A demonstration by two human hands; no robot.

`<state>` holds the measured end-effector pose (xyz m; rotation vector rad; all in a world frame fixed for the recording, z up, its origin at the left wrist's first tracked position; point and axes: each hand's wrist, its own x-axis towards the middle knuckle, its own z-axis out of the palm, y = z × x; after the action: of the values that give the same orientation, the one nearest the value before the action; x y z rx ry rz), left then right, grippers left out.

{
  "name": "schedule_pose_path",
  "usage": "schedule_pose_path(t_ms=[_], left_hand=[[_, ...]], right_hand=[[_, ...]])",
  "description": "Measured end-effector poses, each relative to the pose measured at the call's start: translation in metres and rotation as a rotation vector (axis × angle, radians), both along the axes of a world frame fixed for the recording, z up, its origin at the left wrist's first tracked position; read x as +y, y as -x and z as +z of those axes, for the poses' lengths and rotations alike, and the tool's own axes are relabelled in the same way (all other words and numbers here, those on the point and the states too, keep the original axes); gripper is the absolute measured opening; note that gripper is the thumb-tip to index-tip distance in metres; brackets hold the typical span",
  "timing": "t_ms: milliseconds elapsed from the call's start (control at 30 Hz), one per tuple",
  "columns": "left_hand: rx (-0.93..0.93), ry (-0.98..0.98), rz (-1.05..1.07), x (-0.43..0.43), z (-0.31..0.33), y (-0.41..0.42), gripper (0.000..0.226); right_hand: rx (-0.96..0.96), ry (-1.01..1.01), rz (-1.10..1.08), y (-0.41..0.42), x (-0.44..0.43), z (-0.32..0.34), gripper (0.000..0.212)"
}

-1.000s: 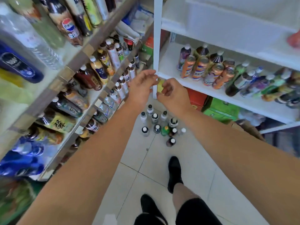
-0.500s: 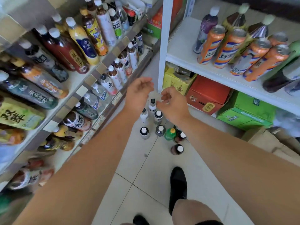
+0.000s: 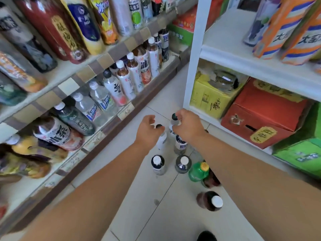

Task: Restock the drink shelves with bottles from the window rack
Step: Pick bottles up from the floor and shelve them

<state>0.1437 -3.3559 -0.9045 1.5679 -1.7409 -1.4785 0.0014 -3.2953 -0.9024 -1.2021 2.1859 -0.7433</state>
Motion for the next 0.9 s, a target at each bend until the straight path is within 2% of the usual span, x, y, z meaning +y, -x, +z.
schedule_pose_path(t_ms=[100, 167, 200, 267, 467, 567, 733, 900], left_hand=[[-0.182, 0.033, -0.067, -0.013, -0.042, 0.004, 0.063], [-0.279, 0.057, -0.120, -0.016, -0.062, 0.009, 0.061], [-0.316, 0.077, -0.144, -0.018, -0.071, 0.011, 0.059], [-0.354, 0.103, -0.148, -0.020, -0.083, 0.012, 0.055], [-0.191, 0.145, -0.024, -0.023, -0.105, 0.012, 0.027], [-0.129, 0.173, 0.031, -0.025, -0.099, 0.009, 0.020], [-0.042, 0.266, 0.053, -0.037, -0.010, -0.004, 0.015], [0.120, 0.360, 0.018, -0.035, 0.180, -0.024, 0.011]], right_hand=[[0.197, -0.121, 0.080, 0.011, -0.028, -0.024, 0.027], [0.298, -0.203, 0.142, 0.015, -0.044, -0.037, 0.033], [0.321, -0.239, 0.171, 0.017, -0.051, -0.043, 0.035], [0.327, -0.301, 0.210, 0.020, -0.062, -0.054, 0.024], [0.403, -0.287, 0.196, 0.017, -0.072, -0.078, 0.028], [0.357, -0.234, 0.193, 0.016, -0.069, -0.070, 0.027], [0.276, -0.066, 0.161, 0.014, -0.065, 0.026, 0.026], [0.119, 0.144, 0.162, 0.000, -0.053, 0.210, 0.031]])
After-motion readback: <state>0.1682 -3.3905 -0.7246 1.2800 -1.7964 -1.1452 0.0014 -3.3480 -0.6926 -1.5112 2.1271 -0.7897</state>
